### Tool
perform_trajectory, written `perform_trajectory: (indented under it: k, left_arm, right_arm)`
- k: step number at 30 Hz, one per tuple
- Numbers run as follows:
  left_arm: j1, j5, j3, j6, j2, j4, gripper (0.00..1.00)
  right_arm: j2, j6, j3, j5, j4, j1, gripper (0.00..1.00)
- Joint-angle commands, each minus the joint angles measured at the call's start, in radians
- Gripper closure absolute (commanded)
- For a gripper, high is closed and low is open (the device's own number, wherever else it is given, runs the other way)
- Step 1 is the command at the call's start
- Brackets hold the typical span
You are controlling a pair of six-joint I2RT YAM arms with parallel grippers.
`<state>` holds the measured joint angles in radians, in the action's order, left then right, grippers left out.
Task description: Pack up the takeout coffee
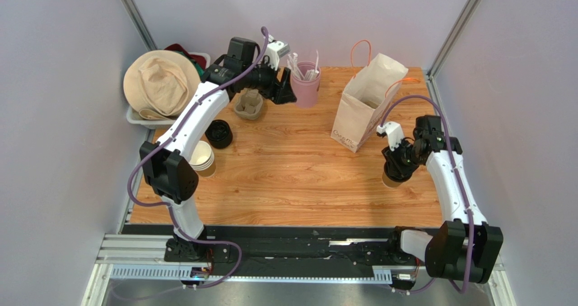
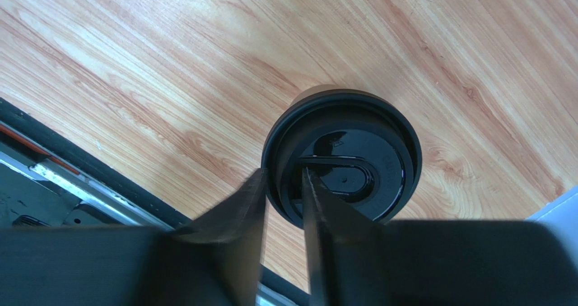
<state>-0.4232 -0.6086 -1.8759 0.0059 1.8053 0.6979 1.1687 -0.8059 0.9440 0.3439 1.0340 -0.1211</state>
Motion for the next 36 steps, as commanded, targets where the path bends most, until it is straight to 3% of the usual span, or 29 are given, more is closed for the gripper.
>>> perform_trajectory:
  k: [1, 12, 19, 26, 32, 36]
  left_arm:
    - [0.0, -0.005, 0.011, 0.0, -0.047, -0.034, 0.22]
    - [0.0, 0.007, 0.017, 0.02, -0.081, -0.014, 0.21]
    - [0.008, 0.056, -0.014, 0.084, -0.115, 0.109, 0.16]
    - [0.116, 0.086, -0.005, 0.134, -0.179, 0.228, 0.11]
    - [0.257, 0.075, -0.02, 0.203, -0.256, 0.367, 0.11]
    - [0.308, 0.092, 0.127, 0.235, -0.369, 0.341, 0.1]
  right_arm:
    - [-0.041, -0.003, 0.091, 0.024, 0.02, -0.006, 0.6]
    - [-0.089, 0.022, 0.474, 0.141, 0.156, -0.003, 0.41]
    - [0.049, 0.105, 0.789, 0.248, 0.183, 0.041, 0.36]
    - [0.212, 0.143, 0.863, 0.139, 0.068, 0.259, 0.33]
    - [0.379, 0.191, 0.938, 0.081, -0.008, 0.298, 0.33]
    - [0.456, 0.203, 0.984, 0.07, -0.012, 0.299, 0.34]
